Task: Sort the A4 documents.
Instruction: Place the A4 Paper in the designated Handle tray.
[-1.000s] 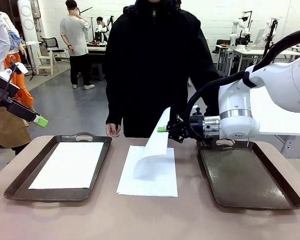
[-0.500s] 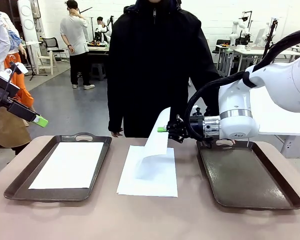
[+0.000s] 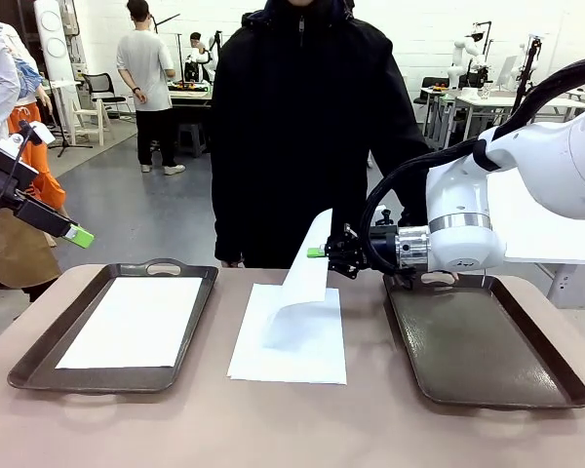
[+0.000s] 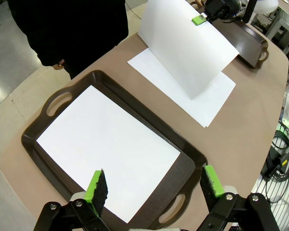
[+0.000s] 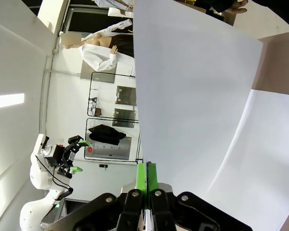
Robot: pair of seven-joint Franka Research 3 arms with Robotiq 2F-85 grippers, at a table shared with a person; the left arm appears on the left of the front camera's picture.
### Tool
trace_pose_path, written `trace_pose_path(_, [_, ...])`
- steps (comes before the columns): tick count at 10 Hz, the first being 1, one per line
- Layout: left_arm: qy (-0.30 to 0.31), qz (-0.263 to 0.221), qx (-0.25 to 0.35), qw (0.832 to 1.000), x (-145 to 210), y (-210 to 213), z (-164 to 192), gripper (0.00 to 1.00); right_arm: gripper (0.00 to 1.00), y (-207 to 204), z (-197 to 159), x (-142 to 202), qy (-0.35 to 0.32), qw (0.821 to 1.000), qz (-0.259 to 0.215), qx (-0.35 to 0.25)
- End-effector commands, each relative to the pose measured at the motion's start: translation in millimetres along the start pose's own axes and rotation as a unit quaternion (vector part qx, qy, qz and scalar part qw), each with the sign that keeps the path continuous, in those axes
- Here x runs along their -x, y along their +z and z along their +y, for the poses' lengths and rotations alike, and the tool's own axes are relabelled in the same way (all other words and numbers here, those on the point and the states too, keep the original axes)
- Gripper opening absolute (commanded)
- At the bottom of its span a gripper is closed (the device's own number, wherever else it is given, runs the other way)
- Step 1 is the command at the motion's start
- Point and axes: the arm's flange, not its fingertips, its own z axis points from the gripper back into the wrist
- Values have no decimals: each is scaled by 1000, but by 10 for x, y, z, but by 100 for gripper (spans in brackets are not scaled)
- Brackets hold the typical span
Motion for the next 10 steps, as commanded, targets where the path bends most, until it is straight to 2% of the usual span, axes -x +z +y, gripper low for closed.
trace_pose_path(1, [-6, 4, -2, 1000, 15, 0, -6, 100, 0, -8, 1, 5, 0, 1000, 1, 0])
trace_pose_path(3, [-6, 4, -2, 1000, 15, 0, -6, 100, 1, 0, 0, 0, 0, 1000, 0, 0])
trace_pose_path(4, [-6, 4, -2, 1000, 15, 0, -6, 100, 1, 342, 159, 24, 35, 999, 24, 30])
trace_pose_path(6, [-6, 4, -2, 1000, 15, 0, -6, 100, 1, 1102, 356, 6, 43, 996, 63, 38])
trace_pose_path(8, [-6, 4, -2, 1000, 15, 0, -6, 100, 1, 1628, 386, -39, 36, 993, 101, 39])
trace_pose_path(10, [-6, 4, -2, 1000, 15, 0, -6, 100, 1, 1979, 313, -104, 27, 990, 140, 19])
